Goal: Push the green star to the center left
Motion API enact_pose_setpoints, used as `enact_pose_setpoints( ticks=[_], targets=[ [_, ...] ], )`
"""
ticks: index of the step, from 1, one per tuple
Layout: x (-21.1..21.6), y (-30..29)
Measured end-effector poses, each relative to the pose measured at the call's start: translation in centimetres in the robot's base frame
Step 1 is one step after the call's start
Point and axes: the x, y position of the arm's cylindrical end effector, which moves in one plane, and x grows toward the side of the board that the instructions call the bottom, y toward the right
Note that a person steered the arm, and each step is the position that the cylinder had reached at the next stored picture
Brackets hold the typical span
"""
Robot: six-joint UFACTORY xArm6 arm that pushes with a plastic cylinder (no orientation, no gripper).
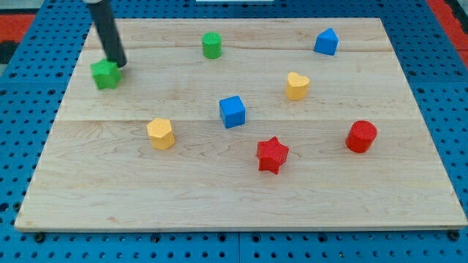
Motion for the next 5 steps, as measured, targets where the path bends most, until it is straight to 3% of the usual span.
enact_pose_setpoints(
  ticks=[1,2,5],
  targets=[
    [1.7,0.2],
    [0.4,-0.4],
    [1.5,0.8]
  ],
)
